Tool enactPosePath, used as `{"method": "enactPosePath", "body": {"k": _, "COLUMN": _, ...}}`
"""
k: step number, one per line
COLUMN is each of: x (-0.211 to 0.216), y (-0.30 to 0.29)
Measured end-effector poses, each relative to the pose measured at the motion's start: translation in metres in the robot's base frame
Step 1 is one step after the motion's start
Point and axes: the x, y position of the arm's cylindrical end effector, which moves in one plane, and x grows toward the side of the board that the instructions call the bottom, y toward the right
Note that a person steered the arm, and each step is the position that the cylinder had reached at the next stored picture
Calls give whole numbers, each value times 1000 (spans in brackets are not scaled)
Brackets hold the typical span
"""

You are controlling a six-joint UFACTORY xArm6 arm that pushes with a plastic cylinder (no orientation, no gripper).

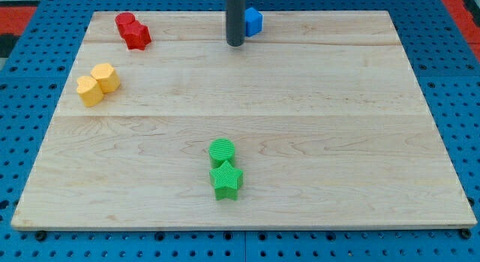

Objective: Move the yellow heart towards the center of the board

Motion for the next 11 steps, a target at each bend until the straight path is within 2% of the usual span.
{"method": "enactPosePath", "body": {"k": 1, "x": 0, "y": 0}}
{"method": "enactPosePath", "body": {"k": 2, "x": 47, "y": -18}}
{"method": "enactPosePath", "body": {"k": 3, "x": 123, "y": -48}}
{"method": "enactPosePath", "body": {"k": 4, "x": 145, "y": -183}}
{"method": "enactPosePath", "body": {"k": 5, "x": 182, "y": -264}}
{"method": "enactPosePath", "body": {"k": 6, "x": 182, "y": -282}}
{"method": "enactPosePath", "body": {"k": 7, "x": 158, "y": -281}}
{"method": "enactPosePath", "body": {"k": 8, "x": 156, "y": -286}}
{"method": "enactPosePath", "body": {"k": 11, "x": 130, "y": -225}}
